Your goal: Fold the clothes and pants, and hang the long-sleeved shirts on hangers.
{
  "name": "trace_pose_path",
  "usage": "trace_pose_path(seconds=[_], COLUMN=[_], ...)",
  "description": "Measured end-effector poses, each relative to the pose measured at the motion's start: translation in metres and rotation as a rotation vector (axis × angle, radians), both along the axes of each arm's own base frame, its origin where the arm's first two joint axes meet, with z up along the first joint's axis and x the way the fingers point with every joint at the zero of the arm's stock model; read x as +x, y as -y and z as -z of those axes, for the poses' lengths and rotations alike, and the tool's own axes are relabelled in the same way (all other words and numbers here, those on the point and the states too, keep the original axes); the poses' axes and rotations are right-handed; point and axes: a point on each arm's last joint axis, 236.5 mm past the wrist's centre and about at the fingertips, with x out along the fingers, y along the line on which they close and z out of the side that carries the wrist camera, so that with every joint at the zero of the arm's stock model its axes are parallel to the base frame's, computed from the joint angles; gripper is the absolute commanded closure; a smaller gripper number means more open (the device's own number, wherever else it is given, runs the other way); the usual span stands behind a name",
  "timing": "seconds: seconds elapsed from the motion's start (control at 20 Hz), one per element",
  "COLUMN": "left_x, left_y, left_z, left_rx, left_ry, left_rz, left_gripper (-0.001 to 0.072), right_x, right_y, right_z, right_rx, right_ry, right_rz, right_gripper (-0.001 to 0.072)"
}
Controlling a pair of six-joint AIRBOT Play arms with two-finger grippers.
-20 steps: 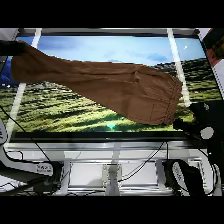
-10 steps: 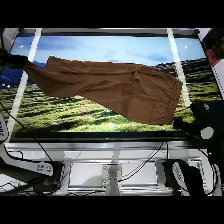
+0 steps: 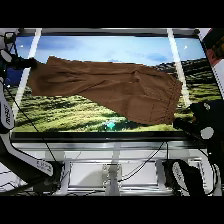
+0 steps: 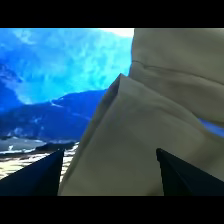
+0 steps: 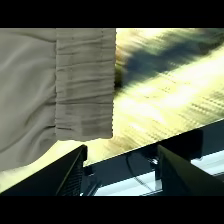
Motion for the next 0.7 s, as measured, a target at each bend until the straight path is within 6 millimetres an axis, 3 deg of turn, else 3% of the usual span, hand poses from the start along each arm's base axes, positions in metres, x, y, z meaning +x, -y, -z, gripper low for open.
trace_pose_path(seconds=[0.2,0.25,0.3,0.35,0.55,0.7], left_x=[-0.053,-0.070,-0.083,-0.093,-0.115,-0.121], left_y=[-0.041,-0.049,-0.052,-0.051,-0.031,-0.018], left_z=[0.027,0.035,0.042,0.051,0.082,0.106], left_rx=[-0.002,-0.034,-0.088,-0.166,-0.464,-0.582], left_ry=[-0.203,-0.253,-0.290,-0.312,-0.346,-0.364], left_rz=[-0.139,-0.171,-0.196,-0.217,-0.273,-0.298], left_gripper=[0.0236,0.0210,0.0128,0.0002,-0.0001,0.0007], right_x=[0.002,0.002,0.002,0.003,0.005,0.005], right_y=[0.001,0.001,0.001,0.002,0.002,0.003], right_z=[-0.001,-0.001,-0.001,-0.002,-0.003,-0.003], right_rx=[-0.003,-0.003,-0.004,-0.006,-0.008,-0.010], right_ry=[0.008,0.010,0.012,0.015,0.022,0.026], right_rz=[0.002,0.002,0.003,0.004,0.005,0.006], right_gripper=[0.0229,0.0229,0.0228,0.0228,0.0228,0.0228])
